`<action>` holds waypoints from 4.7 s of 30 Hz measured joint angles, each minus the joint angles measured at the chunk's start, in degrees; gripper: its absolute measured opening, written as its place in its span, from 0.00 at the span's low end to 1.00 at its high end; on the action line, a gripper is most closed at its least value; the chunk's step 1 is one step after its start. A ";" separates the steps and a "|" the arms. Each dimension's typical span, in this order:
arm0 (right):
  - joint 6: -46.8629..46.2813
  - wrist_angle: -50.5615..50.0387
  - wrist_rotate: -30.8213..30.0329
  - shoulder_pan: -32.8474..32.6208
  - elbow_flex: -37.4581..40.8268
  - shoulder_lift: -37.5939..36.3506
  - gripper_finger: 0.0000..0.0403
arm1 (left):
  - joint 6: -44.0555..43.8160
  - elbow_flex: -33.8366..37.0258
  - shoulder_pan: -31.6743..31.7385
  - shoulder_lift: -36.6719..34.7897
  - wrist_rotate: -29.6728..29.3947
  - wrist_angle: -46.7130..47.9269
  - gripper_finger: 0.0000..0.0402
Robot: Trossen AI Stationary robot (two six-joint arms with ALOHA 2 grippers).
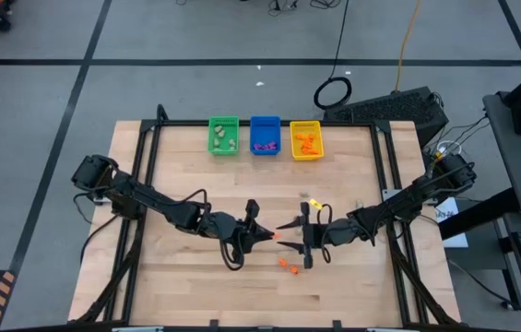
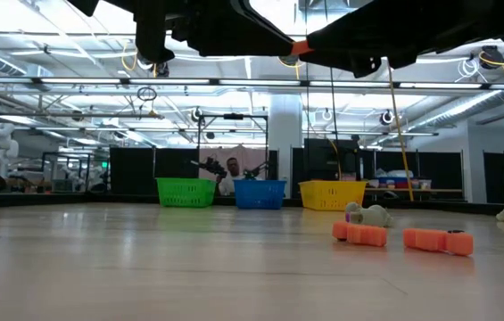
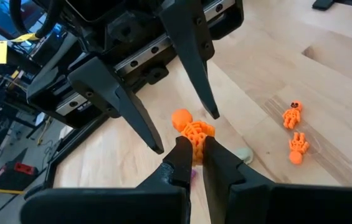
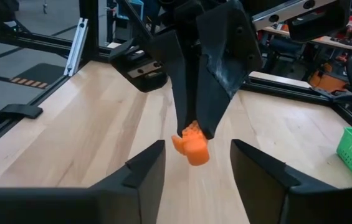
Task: Sort Halloween decoration
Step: Put the orange skeleton toy into the yellow bin
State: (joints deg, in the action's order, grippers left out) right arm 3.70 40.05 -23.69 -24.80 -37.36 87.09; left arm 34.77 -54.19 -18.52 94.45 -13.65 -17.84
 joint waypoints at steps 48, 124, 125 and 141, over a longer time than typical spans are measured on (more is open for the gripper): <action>0.04 0.02 1.17 0.00 0.00 0.00 0.07 | -17.05 0.02 -0.45 -0.01 -0.07 0.46 0.62; 32.04 -7.30 -0.03 -0.70 0.00 -7.96 0.07 | -29.97 23.69 -0.98 -15.19 -2.45 -20.27 0.68; 30.76 -7.30 -0.03 -0.70 0.00 -7.96 0.07 | -29.98 23.69 -0.98 -15.19 -2.45 -20.27 0.68; 5.18 -7.32 -0.01 -0.70 0.02 -7.96 0.07 | -30.02 23.67 -0.98 -15.19 -2.43 -20.25 0.68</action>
State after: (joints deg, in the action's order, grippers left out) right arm 8.89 32.73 -23.70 -25.50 -37.34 79.13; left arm 4.75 -30.52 -19.51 79.26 -16.08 -38.09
